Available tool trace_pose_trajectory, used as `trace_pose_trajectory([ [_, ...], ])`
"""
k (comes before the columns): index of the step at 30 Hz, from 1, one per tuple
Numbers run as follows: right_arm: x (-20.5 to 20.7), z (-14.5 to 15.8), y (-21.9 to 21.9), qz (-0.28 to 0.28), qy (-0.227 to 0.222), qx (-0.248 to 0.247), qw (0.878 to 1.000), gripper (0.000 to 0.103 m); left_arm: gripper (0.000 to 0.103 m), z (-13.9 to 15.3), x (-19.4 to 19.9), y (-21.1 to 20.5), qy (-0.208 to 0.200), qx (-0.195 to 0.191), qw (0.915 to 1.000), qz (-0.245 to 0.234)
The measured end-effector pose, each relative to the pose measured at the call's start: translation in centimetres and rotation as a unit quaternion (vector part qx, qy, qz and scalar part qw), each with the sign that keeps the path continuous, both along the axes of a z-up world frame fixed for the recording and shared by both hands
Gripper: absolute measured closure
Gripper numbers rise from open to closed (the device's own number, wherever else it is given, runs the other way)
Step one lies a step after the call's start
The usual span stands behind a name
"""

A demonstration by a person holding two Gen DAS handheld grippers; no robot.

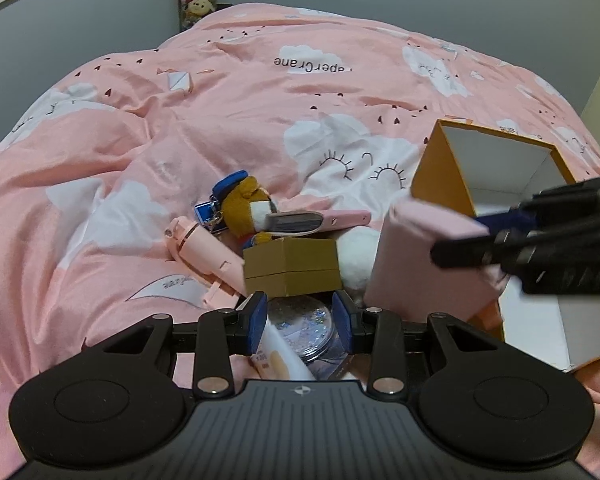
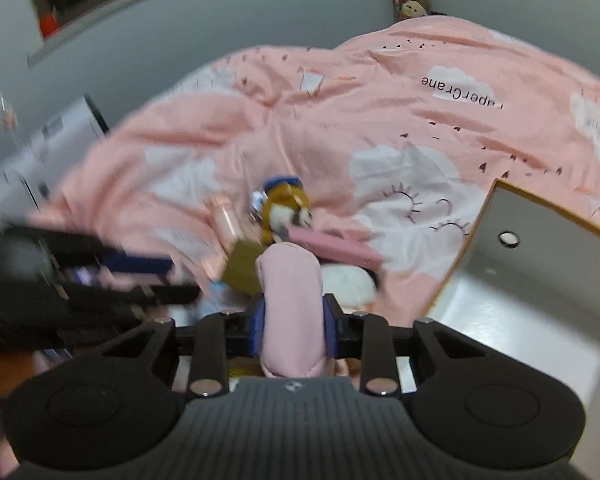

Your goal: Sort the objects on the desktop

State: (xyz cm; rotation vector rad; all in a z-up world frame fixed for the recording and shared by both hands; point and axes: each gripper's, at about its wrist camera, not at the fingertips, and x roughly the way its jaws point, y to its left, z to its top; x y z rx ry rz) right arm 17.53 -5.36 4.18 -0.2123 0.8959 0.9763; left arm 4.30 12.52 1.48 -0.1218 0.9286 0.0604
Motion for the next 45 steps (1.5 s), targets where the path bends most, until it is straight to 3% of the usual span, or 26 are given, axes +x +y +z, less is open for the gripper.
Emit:
trace_pose_trajectory([
  [4, 1.1, 1.1, -0.1, -0.007, 0.071, 0.076, 0.995, 0.072, 0.061, 0.2, -0.4, 0.7, 0.002, 0.000, 0.9999, 0.016],
  [6, 1.2, 1.4, 0.4, -0.001, 0.085, 0.101, 0.991, 0.072, 0.061, 0.4, -0.7, 1.2, 0.001, 0.003, 0.9997, 0.024],
  [11, 1.9, -0.8, 2.7, -0.013, 0.097, 0.080, 0.992, 0.066, 0.061, 0.2, -0.9, 1.8, 0.010, 0.009, 0.9990, 0.043],
  [15, 1.2, -1.5, 3.6, -0.029, 0.002, 0.011, 1.000, 0.060, 0.061, -0.1, -1.0, 1.6, 0.014, 0.011, 0.9991, 0.040],
  [19, -0.2, -1.7, 4.1, -0.020, -0.106, -0.050, 0.993, 0.054, 0.061, -0.5, -0.7, 1.3, 0.018, 0.010, 0.9993, 0.031],
  [21, -1.1, -1.3, 3.7, -0.001, -0.137, -0.060, 0.989, 0.054, 0.061, -0.7, -0.8, 1.2, 0.019, 0.012, 0.9993, 0.031],
  [26, -3.7, -1.0, 2.9, 0.076, -0.110, -0.059, 0.989, 0.055, 0.061, -1.1, -1.0, 1.3, 0.028, 0.015, 0.9989, 0.033],
  [33, -8.4, -4.5, 3.9, 0.106, -0.112, -0.101, 0.983, 0.056, 0.061, -1.4, -1.8, 1.1, 0.032, 0.015, 0.9987, 0.037],
  [36, -9.9, -5.9, 4.8, 0.114, -0.143, -0.117, 0.976, 0.056, 0.061, -1.4, -2.1, 0.9, 0.032, 0.015, 0.9986, 0.039],
  [45, -11.3, -9.7, 6.9, 0.123, -0.248, -0.194, 0.941, 0.051, 0.061, -1.2, -2.5, 0.9, 0.030, 0.019, 0.9983, 0.047],
])
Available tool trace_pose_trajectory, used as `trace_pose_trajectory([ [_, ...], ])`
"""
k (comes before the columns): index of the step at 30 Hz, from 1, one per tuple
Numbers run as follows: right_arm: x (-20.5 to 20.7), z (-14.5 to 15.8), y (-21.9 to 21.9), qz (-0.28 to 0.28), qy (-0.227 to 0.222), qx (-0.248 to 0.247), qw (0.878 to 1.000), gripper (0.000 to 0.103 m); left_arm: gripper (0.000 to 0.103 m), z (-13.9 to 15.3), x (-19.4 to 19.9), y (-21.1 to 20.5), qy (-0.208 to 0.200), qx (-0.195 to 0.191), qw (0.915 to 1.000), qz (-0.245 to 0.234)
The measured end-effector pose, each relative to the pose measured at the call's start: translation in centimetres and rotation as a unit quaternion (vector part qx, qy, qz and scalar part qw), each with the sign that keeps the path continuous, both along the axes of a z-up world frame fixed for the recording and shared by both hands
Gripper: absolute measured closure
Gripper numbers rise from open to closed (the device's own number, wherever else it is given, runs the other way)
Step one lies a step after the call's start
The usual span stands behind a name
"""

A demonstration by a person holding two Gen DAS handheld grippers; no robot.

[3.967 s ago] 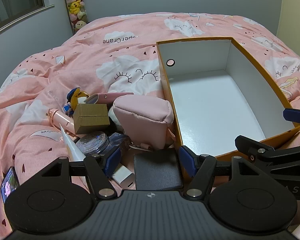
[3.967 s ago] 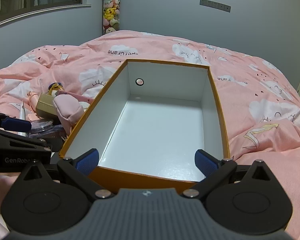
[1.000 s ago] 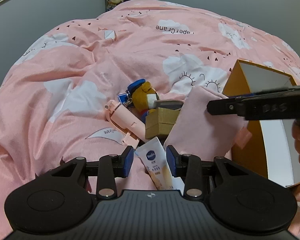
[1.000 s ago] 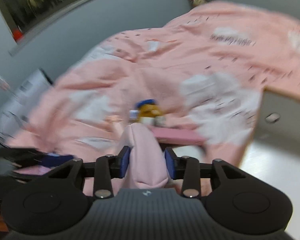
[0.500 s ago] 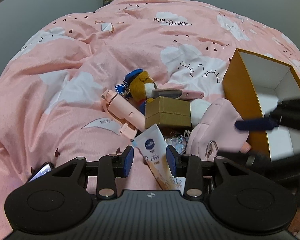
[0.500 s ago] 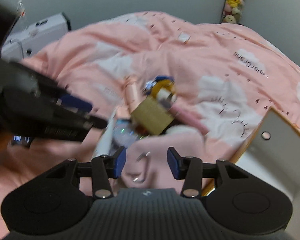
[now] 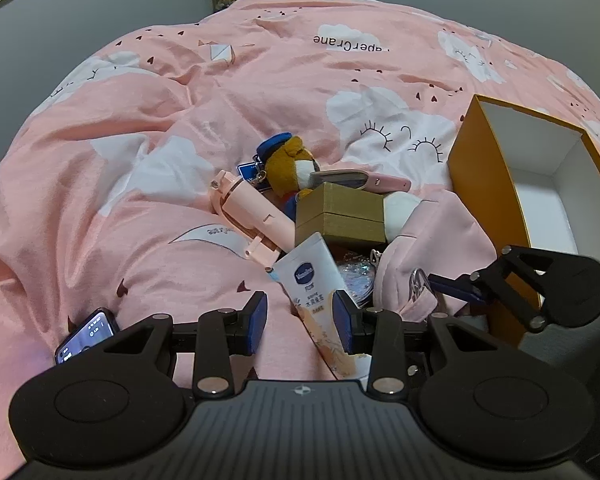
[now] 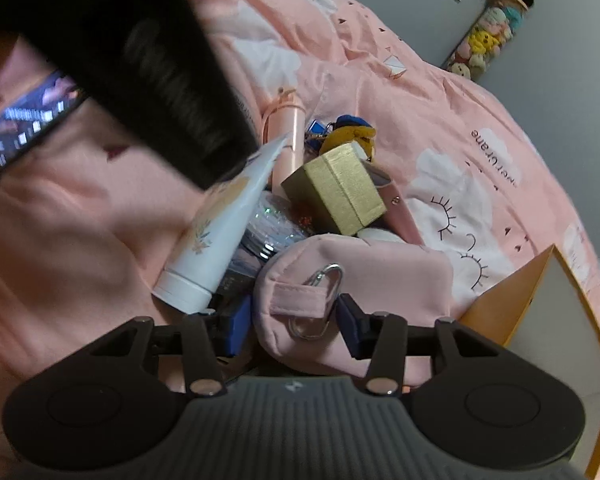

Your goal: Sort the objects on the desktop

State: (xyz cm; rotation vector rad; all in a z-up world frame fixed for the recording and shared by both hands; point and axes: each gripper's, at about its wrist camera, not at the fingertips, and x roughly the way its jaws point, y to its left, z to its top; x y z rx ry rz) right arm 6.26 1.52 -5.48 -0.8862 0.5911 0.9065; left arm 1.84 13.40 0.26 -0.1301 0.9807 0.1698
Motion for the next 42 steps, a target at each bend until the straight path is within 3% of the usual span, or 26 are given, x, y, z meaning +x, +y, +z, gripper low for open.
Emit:
trace_pose_trajectory([
  [4, -0.8, -1.0, 0.4, 0.019, -0.041, -0.025, 0.999, 0.045, 0.061, 0.3, -0.2, 0.0, -0.003, 0.001, 1.0000, 0.000],
  [7, -0.8, -0.9, 0.4, 0.017, -0.056, -0.027, 0.998, 0.057, 0.061, 0.6, -0.3, 0.0, -0.008, 0.003, 1.0000, -0.001],
  [11, 0.2, 1.8, -1.0, 0.001, -0.017, 0.018, 1.000, 0.064, 0.061, 1.0, -0.2, 0.1, -0.015, 0.008, 0.9999, -0.002],
  [15, 3.9, 6.1, -3.7, -0.039, 0.086, 0.106, 0.990, 0.066, 0.061, 1.4, 0.5, 0.5, -0.023, -0.006, 0.9997, -0.005],
  [18, 7.2, 8.6, -6.0, -0.078, 0.176, 0.175, 0.966, 0.066, 0.061, 1.9, 1.3, 0.7, -0.038, -0.009, 0.9992, -0.009],
  [20, 9.4, 10.1, -7.5, -0.103, 0.220, 0.219, 0.945, 0.066, 0.061, 2.3, 2.1, 0.1, -0.054, 0.012, 0.9979, -0.033],
  [27, 13.5, 14.2, -11.6, -0.149, 0.294, 0.350, 0.877, 0.067, 0.061, 2.1, 4.9, -3.0, -0.072, 0.097, 0.9816, -0.148],
  [31, 15.3, 15.9, -15.4, -0.168, 0.317, 0.405, 0.841, 0.067, 0.061, 1.0, 6.6, -4.1, -0.061, 0.150, 0.9644, -0.209],
  [33, 15.7, 15.9, -17.3, -0.182, 0.324, 0.416, 0.830, 0.067, 0.061, 0.3, 7.6, -4.6, -0.046, 0.179, 0.9503, -0.251],
  [38, 15.5, 13.7, -21.1, -0.231, 0.340, 0.405, 0.817, 0.067, 0.061, -1.6, 9.8, -5.8, 0.001, 0.235, 0.9005, -0.366],
  [42, 15.2, 11.1, -23.2, -0.258, 0.358, 0.399, 0.804, 0.067, 0.061, -3.2, 12.0, -6.4, 0.051, 0.285, 0.8628, -0.414],
])
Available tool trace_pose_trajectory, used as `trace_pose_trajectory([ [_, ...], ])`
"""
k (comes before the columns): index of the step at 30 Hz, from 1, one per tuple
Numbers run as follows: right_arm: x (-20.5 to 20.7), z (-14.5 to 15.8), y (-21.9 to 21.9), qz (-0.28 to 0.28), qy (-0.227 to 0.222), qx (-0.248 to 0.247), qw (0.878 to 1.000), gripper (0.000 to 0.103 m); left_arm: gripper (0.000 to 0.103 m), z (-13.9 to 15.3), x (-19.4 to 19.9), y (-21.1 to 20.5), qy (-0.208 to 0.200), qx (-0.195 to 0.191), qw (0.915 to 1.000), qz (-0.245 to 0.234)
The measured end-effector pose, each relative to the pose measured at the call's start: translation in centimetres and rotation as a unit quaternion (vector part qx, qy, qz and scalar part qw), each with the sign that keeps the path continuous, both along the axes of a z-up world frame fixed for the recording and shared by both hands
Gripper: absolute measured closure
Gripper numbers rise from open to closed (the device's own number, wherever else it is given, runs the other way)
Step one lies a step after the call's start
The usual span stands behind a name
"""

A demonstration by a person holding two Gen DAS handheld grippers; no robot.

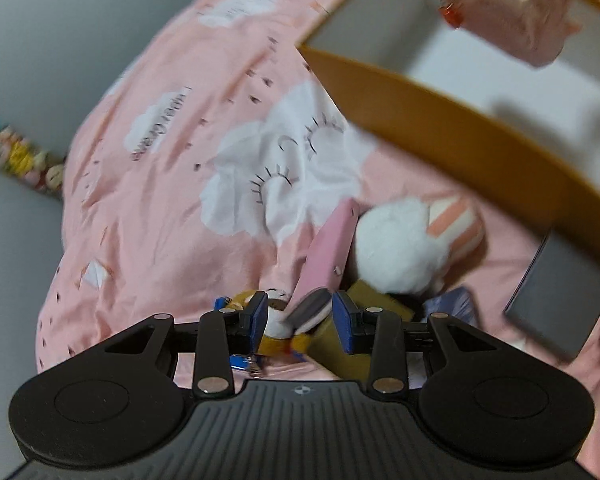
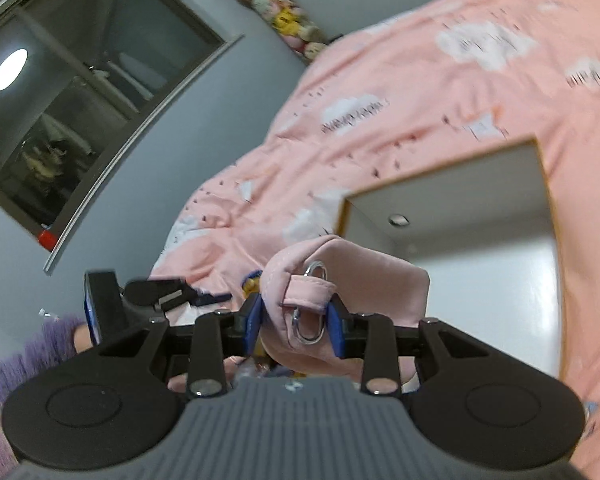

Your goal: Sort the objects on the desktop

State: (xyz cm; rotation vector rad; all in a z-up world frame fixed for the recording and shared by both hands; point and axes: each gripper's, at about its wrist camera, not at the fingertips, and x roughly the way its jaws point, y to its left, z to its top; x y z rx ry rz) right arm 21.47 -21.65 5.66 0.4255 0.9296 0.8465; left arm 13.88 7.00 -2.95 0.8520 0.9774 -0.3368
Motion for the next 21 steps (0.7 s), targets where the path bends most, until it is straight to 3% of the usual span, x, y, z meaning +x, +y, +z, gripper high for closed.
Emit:
trace_pose_trajectory([
  [5, 1.1, -3.0, -1.5, -0.020, 0.048, 0.038, 0.998, 0.067, 0.061, -1.0, 1.1, -1.3, 0.041, 0.043, 0.9963, -0.062],
  [12, 2.5, -6.0, -1.0, -0.015, 0.086, 0.064, 0.994, 0.066, 0.061, -2.9, 3.1, -2.8, 0.077, 0.099, 0.9865, -0.105],
  [18, 2.6, -7.2, -1.2, -0.006, 0.099, 0.073, 0.992, 0.066, 0.061, -4.1, 6.2, -2.6, 0.151, 0.116, 0.9773, -0.093],
  [21, 2.7, -7.7, -1.7, -0.007, 0.108, 0.086, 0.990, 0.066, 0.061, -4.4, 6.9, -2.2, 0.161, 0.116, 0.9763, -0.087],
])
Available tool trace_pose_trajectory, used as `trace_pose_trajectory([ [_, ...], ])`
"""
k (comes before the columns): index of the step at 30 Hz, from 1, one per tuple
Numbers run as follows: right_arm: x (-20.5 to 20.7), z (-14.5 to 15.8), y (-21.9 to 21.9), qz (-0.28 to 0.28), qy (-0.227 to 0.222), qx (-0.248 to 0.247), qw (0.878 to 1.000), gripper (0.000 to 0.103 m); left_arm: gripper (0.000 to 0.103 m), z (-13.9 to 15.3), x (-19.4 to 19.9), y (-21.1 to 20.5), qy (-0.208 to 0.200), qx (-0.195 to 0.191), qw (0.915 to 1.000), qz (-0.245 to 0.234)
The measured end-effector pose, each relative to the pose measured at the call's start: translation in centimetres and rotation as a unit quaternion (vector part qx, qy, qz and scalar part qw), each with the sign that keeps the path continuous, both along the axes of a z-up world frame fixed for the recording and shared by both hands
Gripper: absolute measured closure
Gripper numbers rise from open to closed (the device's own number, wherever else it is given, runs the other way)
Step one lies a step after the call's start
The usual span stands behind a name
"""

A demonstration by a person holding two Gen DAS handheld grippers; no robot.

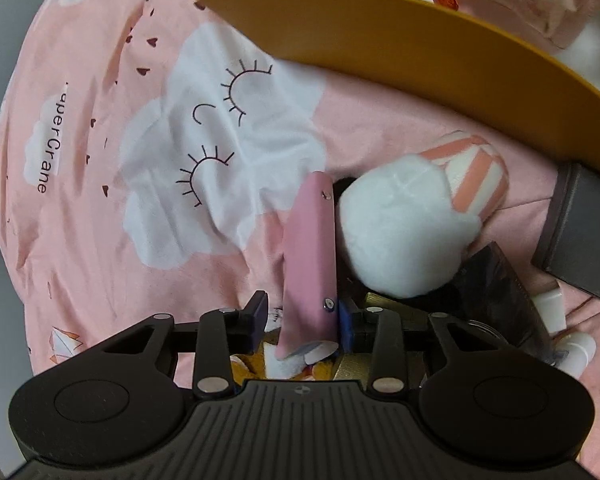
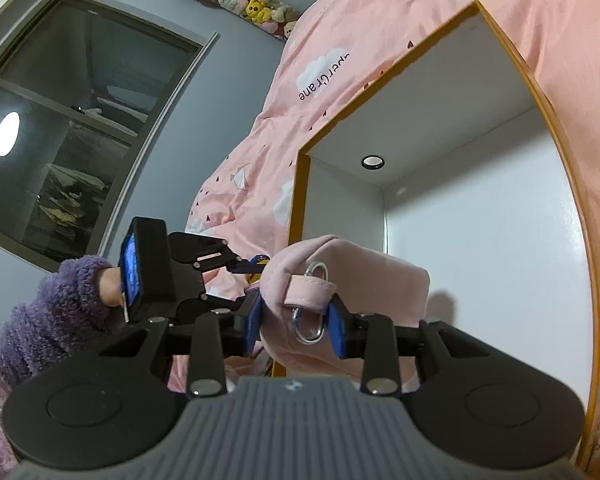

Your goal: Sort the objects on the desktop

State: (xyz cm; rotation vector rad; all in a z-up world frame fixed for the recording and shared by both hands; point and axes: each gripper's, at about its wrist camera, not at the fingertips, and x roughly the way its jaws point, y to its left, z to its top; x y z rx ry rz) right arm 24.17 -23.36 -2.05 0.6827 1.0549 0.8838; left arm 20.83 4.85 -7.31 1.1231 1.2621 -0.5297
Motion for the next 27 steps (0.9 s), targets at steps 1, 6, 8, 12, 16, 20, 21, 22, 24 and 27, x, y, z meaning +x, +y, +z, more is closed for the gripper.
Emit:
trace_pose_trajectory([
  [1, 0.1, -0.2, -0.1, 0.000, 0.004, 0.004, 1.000, 0.066, 0.061, 0.0, 0.1, 0.1, 0.000, -0.002, 1.0000, 0.006],
  [6, 0.0, -1.1, 0.0, 0.004, 0.016, -0.003, 1.000, 0.066, 0.061, -0.3, -0.1, 0.5, -0.024, 0.001, 0.9997, 0.011],
  [8, -0.1, -1.1, 0.2, 0.007, 0.015, -0.008, 1.000, 0.066, 0.072, -0.4, -0.3, 0.2, -0.031, 0.004, 0.9994, 0.014],
  [12, -0.4, -0.9, 0.6, 0.008, 0.008, -0.020, 1.000, 0.065, 0.080, 0.5, -0.5, 0.2, -0.037, -0.011, 0.9982, 0.046],
  [16, -0.9, -0.7, 0.9, 0.004, 0.001, -0.037, 0.999, 0.065, 0.083, 3.1, -0.4, 0.8, -0.052, -0.054, 0.9914, 0.107],
  [20, -1.5, -0.2, 0.7, 0.000, -0.003, -0.027, 1.000, 0.065, 0.083, 7.5, -1.1, 0.8, -0.071, -0.112, 0.9783, 0.159],
  [21, -1.7, 0.0, 0.7, 0.000, -0.005, -0.026, 1.000, 0.065, 0.083, 8.5, -1.3, 0.7, -0.071, -0.127, 0.9746, 0.170],
  [22, -1.9, 0.2, 0.7, -0.001, -0.010, -0.026, 1.000, 0.065, 0.083, 9.6, -1.6, 0.7, -0.070, -0.142, 0.9711, 0.179],
  [24, -2.4, 0.8, 0.5, -0.003, -0.018, -0.026, 0.999, 0.065, 0.083, 11.7, -2.6, 0.1, -0.067, -0.166, 0.9652, 0.190],
  [27, -3.1, 1.4, -0.1, -0.010, -0.028, -0.024, 0.999, 0.065, 0.083, 14.2, -4.0, -1.0, -0.043, -0.201, 0.9548, 0.215],
])
